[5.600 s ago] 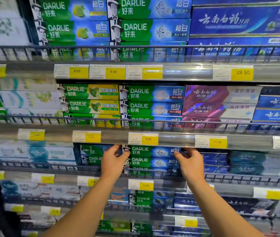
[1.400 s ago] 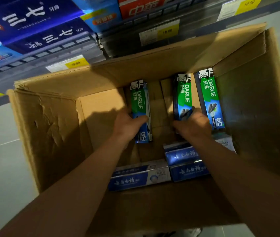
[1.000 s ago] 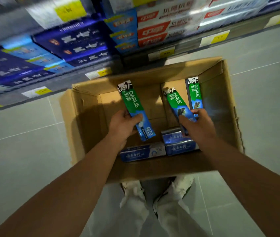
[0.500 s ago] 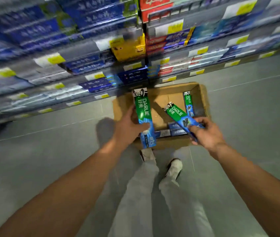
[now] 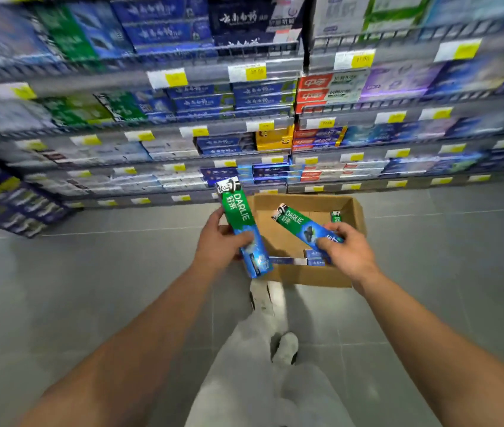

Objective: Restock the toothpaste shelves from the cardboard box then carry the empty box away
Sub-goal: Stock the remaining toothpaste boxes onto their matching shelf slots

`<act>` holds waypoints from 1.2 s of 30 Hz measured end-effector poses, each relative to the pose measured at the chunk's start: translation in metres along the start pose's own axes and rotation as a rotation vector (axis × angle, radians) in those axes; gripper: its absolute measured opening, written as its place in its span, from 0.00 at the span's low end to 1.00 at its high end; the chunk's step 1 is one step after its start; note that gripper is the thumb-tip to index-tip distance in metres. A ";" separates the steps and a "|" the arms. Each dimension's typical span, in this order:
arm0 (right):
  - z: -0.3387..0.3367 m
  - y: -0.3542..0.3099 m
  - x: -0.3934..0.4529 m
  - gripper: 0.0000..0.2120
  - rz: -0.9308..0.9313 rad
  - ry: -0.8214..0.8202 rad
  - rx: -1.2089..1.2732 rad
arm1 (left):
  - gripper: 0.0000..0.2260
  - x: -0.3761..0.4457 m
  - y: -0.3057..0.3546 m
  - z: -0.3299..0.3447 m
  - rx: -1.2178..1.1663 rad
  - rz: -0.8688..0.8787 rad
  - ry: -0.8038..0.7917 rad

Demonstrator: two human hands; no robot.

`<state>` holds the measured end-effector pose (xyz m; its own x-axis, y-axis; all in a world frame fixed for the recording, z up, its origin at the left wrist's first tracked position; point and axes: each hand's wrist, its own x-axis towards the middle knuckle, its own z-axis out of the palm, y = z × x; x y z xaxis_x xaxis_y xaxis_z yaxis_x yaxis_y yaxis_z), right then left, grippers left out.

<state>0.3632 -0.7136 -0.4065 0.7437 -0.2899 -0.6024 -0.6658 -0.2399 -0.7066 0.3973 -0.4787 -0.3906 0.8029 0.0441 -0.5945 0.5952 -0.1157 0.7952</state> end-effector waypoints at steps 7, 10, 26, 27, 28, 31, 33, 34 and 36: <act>0.053 -0.071 -0.090 0.11 -0.252 -0.102 -0.134 | 0.32 -0.076 0.014 -0.102 -0.170 0.073 0.192; 0.095 -0.106 -0.113 0.10 -0.350 -0.184 -0.176 | 0.42 -0.095 0.018 -0.160 -0.065 0.196 0.242; 0.365 -0.269 -0.188 0.16 -0.643 -0.195 -0.224 | 0.42 -0.092 0.031 -0.476 -0.060 0.325 0.341; 0.372 -0.279 -0.190 0.17 -0.653 -0.192 -0.217 | 0.42 -0.088 0.038 -0.488 -0.093 0.325 0.328; 0.378 -0.289 -0.190 0.17 -0.664 -0.192 -0.209 | 0.42 -0.083 0.046 -0.498 -0.122 0.333 0.314; 0.394 -0.317 -0.182 0.17 -0.715 -0.177 -0.223 | 0.42 -0.061 0.073 -0.524 -0.192 0.346 0.318; 0.402 -0.337 -0.172 0.17 -0.760 -0.164 -0.272 | 0.41 -0.044 0.091 -0.536 -0.249 0.362 0.324; 0.405 -0.347 -0.166 0.17 -0.775 -0.160 -0.282 | 0.41 -0.036 0.101 -0.541 -0.280 0.372 0.316; 0.409 -0.369 -0.153 0.17 -0.801 -0.142 -0.287 | 0.40 -0.022 0.123 -0.551 -0.316 0.403 0.293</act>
<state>0.5193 -0.2017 -0.2054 0.9834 0.1809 -0.0169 0.0875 -0.5530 -0.8286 0.4719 0.0527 -0.2142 0.9169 0.3354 -0.2163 0.1863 0.1196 0.9752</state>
